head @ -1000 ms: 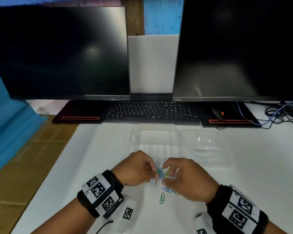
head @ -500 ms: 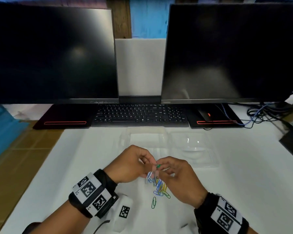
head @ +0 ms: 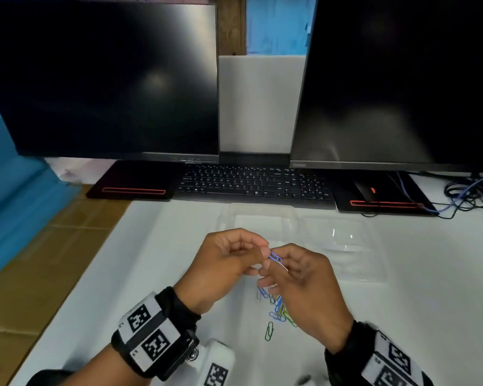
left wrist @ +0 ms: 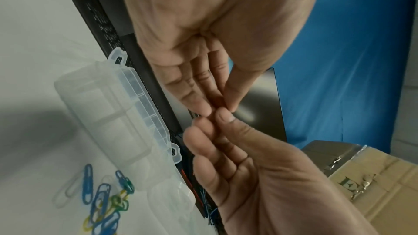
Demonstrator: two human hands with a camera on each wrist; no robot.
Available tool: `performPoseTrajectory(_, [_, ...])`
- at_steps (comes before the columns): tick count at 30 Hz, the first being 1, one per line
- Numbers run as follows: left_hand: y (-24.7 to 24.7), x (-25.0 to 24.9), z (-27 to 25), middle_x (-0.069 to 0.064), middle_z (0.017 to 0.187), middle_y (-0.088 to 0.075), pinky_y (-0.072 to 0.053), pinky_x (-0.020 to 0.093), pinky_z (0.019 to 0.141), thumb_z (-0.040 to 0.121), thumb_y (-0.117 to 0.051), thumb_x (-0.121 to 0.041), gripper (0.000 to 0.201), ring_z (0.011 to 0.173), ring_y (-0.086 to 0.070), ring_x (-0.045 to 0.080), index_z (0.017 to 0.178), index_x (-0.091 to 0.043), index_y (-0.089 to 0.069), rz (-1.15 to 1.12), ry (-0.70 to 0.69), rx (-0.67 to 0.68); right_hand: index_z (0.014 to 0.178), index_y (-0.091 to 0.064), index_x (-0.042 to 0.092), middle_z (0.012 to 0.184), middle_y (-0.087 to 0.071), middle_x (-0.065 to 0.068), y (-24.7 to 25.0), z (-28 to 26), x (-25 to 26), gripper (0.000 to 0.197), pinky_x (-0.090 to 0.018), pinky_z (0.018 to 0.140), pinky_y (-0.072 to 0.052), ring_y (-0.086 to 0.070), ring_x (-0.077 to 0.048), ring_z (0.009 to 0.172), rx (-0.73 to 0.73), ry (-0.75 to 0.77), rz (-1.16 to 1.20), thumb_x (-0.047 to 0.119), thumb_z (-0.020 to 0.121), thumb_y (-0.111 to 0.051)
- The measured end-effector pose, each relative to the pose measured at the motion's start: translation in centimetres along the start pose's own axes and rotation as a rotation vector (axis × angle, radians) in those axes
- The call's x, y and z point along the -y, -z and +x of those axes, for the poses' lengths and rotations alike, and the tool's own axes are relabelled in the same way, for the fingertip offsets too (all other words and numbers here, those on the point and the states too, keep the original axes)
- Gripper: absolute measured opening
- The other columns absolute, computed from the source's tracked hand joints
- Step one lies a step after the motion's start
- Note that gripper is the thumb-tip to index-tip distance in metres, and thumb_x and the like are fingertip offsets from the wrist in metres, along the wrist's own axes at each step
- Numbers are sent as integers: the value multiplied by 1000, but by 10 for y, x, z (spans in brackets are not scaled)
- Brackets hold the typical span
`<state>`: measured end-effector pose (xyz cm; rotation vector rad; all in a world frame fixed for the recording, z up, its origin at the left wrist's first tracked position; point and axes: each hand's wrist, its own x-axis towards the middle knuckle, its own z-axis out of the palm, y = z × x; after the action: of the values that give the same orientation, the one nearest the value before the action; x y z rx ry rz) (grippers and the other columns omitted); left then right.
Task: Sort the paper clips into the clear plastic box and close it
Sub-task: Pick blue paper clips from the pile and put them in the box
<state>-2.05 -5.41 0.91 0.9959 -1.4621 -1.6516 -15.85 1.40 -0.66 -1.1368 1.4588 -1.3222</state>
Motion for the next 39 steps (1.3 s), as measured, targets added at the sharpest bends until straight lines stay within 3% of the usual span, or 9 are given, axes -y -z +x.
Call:
performPoseTrajectory(3, [2,1,-4,7,75,-72,-53,21,59,80,-71,-4,5,68,-69,13,84,-7,-72,13,1,-41,84,-72,20,75,-73,-8,5,-6,0,13,-31,59,-57,-73,-18,67,63,-2,-37,12,89,-63])
performPoseTrajectory(8, [5,4,-2,9,78,-72,-56,24,62,80,-70,-2,6,70,-72,19,83,-7,-70,-14,64,-54,88,-72,10,75,-73,-17,20,-1,-3,17,-25,58,-55,-73,-24,66,55,-62,-3,-2,89,-59])
performPoseTrajectory(12, [7,6,1,9,77,-69,-57,26,66,80,-70,-2,6,74,-73,24,85,-4,-71,-59,93,-26,88,-73,8,77,-74,-16,27,8,1,12,-22,56,-54,-71,-20,66,24,-66,29,4,88,-62])
performPoseTrajectory(19, [8,9,1,7,75,-72,-57,27,70,81,-68,2,15,75,-73,21,94,-5,-73,32,139,87,84,-75,13,74,-73,-12,26,9,2,10,-24,55,-54,-69,-11,63,-18,17,-25,8,86,-66])
performPoseTrajectory(23, [9,7,1,11,77,-72,-57,25,67,81,-68,5,14,73,-73,20,92,-1,-71,10,87,22,79,-74,12,64,-69,-3,26,11,-2,11,-23,52,-50,-68,-12,60,-56,65,-40,4,83,-69])
performPoseTrajectory(27, [11,4,1,12,76,-72,-57,24,66,80,-68,6,14,71,-71,22,89,-4,-69,-31,30,-49,79,-75,15,71,-71,-6,25,9,-4,11,-22,54,-51,-67,-12,61,-7,73,-69,7,83,-69])
performPoseTrajectory(31, [11,4,-3,9,68,-71,-55,29,66,74,-72,10,23,67,-69,24,89,-6,-64,5,11,61,83,-75,14,76,-73,-4,24,8,-4,9,-21,53,-50,-66,-10,59,-35,102,-51,10,84,-69])
performPoseTrajectory(36, [8,3,-9,14,70,-70,-55,32,66,75,-71,11,27,65,-67,26,87,-10,-60,32,31,257,86,-76,12,75,-73,-13,18,5,-11,11,-19,55,-48,-64,-12,64,52,73,-53,11,87,-65])
performPoseTrajectory(39, [7,3,-9,14,71,-71,-55,31,64,75,-74,5,20,64,-68,26,82,-9,-62,76,34,232,90,-75,11,78,-73,-14,18,7,-13,15,-22,48,-48,-64,-13,63,59,-27,-19,11,91,-60])
